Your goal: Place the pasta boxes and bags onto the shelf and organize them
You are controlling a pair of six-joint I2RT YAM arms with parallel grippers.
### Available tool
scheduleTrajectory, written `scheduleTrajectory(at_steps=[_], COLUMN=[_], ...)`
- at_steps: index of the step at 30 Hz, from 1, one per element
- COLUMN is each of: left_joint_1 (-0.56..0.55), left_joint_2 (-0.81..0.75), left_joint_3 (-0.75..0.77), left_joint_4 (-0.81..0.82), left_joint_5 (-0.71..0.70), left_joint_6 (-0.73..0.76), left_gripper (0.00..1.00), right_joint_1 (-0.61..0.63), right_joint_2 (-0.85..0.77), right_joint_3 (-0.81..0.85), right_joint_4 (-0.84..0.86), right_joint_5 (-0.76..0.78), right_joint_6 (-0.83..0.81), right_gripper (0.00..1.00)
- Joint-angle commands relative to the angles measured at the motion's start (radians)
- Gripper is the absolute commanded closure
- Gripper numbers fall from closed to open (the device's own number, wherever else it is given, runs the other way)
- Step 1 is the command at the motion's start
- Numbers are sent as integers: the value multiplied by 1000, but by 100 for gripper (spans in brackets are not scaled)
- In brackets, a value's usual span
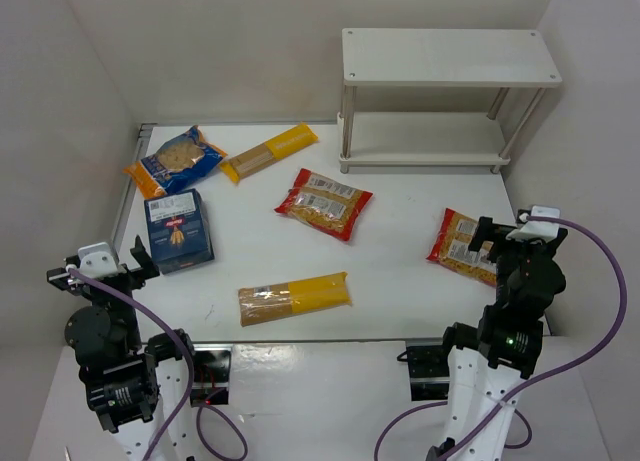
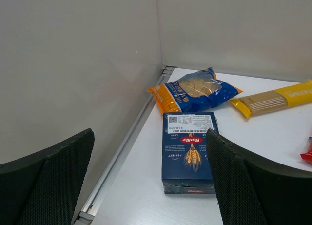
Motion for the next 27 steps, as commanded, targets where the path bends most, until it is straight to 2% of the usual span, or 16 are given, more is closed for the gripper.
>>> scheduleTrajectory(at_steps=[1,13,17,20,24,25,27], left_joint_1=[9,9,9,19,19,19,19], left_joint_2=[-22,-13,106,342,472,484,531], left_joint_3=[3,3,24,76,115,124,157], left_joint_4=[40,40,8,-30,-52,-41,-60], left_joint_5=[17,37,115,124,154,154,195], left_joint_6=[-19,-10,21,21,66,80,147], left_gripper=[0,0,0,0,0,0,0], right_joint_1=[-5,-5,-5,-5,35,49,127], right_joint_2=[-15,-71,-6,93,266,352,452], right_joint_3=[32,20,29,55,117,158,234], right_joint_4=[24,24,6,-5,-46,-62,-98], right_joint_5=[-10,-42,-79,-137,-198,-199,-199], right_joint_6=[17,-11,-29,-43,-57,-57,-66], right_gripper=[0,0,0,0,0,0,0])
